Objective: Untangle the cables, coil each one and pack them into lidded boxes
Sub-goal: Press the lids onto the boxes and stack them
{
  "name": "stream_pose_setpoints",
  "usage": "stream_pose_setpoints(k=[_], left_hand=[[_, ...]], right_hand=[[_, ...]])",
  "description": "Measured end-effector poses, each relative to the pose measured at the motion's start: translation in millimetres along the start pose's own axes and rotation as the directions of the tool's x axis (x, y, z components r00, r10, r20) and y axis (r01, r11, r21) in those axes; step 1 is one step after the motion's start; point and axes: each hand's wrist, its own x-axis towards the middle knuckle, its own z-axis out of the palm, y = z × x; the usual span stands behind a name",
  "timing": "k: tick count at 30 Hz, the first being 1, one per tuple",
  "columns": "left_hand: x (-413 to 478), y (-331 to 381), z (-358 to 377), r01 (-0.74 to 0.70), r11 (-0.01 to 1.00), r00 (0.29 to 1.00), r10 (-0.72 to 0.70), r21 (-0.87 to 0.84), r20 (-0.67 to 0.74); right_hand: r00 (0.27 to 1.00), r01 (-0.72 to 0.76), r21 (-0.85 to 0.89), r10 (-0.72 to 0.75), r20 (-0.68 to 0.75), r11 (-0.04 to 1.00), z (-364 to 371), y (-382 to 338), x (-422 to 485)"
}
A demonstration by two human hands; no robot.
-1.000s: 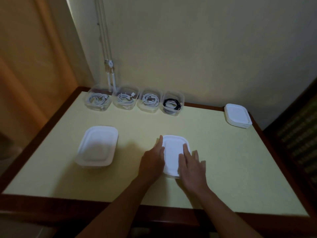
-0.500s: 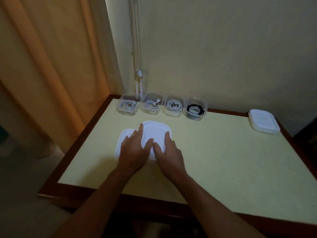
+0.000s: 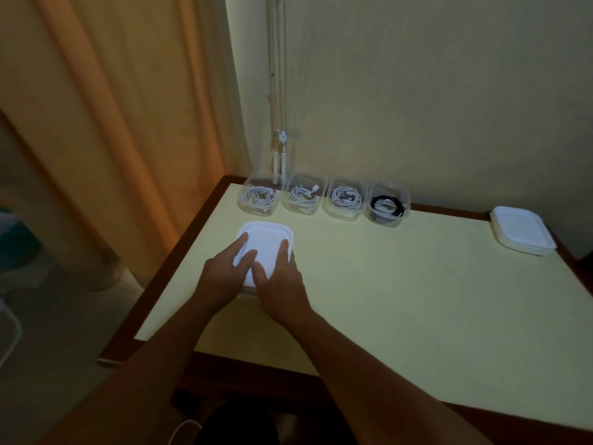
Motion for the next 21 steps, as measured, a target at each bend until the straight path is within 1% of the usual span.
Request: stream_pose_setpoints(k=[1,4,6,8,9,11,12,14,16,18,21], left_hand=[[2,1,-1,-0.008,1.0,1.0,0.008,0.012,-0.005],[3,-1,-2,-0.039,0.999,0.999,0.039,0.022,0.001],[2,-1,0,-0.046,0.997,0.999,0.047,0.054,-0.016],[3,-1,1,-0.062,0.982,0.997,0.068,0.178,-0.028],[4,1,1,-0.063,0.964,0.997,0.073,0.257,-0.027],[5,8,4,-0.106,0.92,0.991,0.129,0.377,-0.036],[4,14,8,-0.165,0.89,0.979,0.2,0.425,-0.04],[1,33,20,-0.28,0.809,0.937,0.347,0.517,-0.035],[-1,55,37,-0.353,0.742,0.895,0.446,0.57,-0.028],[-5,77,59,-0.425,0.721,0.866,0.5,0.548,0.014],[-7,91,103,-0.576,0.67,0.803,0.57,0.469,0.172]], right_hand=[[1.0,0.007,-0.011,-0.007,-0.009,1.0,2,-1,1],[0.998,0.04,-0.114,-0.046,-0.052,0.993,9,3,2],[0.996,0.079,-0.128,-0.084,-0.036,0.989,5,6,1],[0.984,0.178,-0.148,-0.177,0.021,0.973,-4,13,0],[0.981,0.194,-0.118,-0.192,0.026,0.974,-11,16,-2],[0.986,0.166,-0.048,-0.166,-0.013,0.985,-26,26,-6],[0.988,0.149,-0.045,-0.15,-0.039,0.988,-34,35,-8],[0.992,0.075,-0.08,-0.083,-0.097,0.994,-55,57,-13],[0.99,-0.041,-0.115,0.025,-0.141,0.993,-84,79,-16],[0.979,-0.132,-0.192,0.097,-0.179,0.972,-111,103,-17],[0.958,-0.231,-0.297,0.164,-0.235,0.927,-146,135,-18]])
